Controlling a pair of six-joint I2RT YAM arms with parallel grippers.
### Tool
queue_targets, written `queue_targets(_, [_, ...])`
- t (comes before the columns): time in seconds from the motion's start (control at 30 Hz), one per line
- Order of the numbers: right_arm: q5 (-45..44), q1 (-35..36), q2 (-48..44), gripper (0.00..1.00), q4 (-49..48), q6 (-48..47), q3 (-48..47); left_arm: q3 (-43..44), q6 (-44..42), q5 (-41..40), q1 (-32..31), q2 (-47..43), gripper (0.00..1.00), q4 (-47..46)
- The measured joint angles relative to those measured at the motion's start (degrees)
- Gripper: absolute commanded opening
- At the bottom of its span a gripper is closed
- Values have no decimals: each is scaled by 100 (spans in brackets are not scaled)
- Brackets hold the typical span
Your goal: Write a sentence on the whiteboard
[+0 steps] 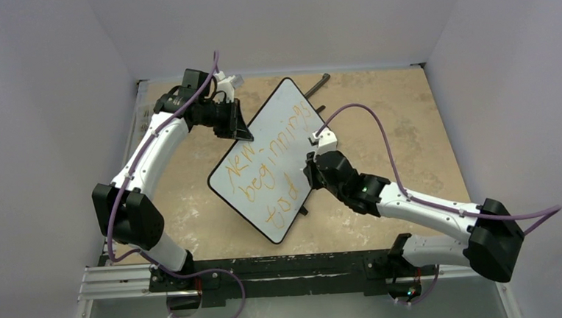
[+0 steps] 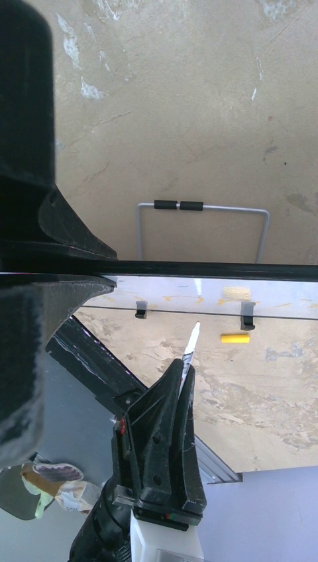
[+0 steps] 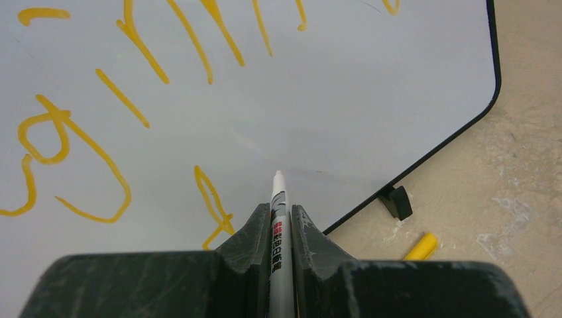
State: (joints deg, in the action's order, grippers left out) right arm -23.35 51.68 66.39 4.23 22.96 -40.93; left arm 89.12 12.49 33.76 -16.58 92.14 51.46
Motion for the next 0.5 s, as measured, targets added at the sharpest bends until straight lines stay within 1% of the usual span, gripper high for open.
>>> queue_targets(0.23, [251, -33, 225, 0, -216, -55, -20, 0, 2, -13, 0, 0, 0, 0])
queue_targets(0.5, [544, -68, 229, 0, -302, -149, -22, 0, 0, -37, 0, 2, 0, 2])
